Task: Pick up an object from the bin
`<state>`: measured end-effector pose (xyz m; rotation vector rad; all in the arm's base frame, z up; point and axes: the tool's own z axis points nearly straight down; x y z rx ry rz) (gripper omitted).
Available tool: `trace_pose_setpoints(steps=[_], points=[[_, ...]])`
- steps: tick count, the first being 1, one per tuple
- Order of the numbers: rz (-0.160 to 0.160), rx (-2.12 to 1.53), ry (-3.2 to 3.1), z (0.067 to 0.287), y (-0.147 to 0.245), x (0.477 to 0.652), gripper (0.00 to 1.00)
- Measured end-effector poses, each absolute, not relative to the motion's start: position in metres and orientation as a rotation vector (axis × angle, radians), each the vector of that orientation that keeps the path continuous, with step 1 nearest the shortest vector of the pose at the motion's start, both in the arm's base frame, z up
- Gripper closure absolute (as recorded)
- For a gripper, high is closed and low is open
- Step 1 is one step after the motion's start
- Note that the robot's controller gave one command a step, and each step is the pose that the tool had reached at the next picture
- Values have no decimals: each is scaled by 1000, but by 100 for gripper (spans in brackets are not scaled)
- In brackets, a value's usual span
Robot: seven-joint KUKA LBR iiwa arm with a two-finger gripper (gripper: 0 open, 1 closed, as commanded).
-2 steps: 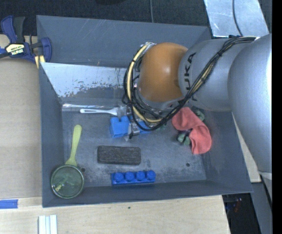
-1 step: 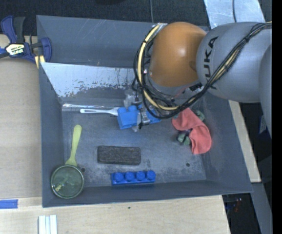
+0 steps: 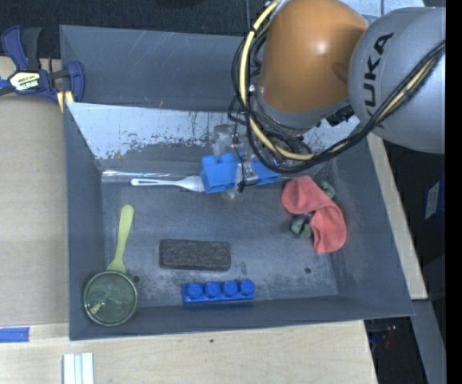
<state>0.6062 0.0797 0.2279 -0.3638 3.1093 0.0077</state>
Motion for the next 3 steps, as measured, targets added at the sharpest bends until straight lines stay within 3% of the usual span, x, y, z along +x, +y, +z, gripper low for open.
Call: trace_pose_setpoints(steps=[1, 2, 3], points=[[7, -354, 3109, 266, 79, 609, 100], [5, -631, 3055, 282, 91, 618, 100], [7, -568, 3069, 243, 80, 612, 100]])
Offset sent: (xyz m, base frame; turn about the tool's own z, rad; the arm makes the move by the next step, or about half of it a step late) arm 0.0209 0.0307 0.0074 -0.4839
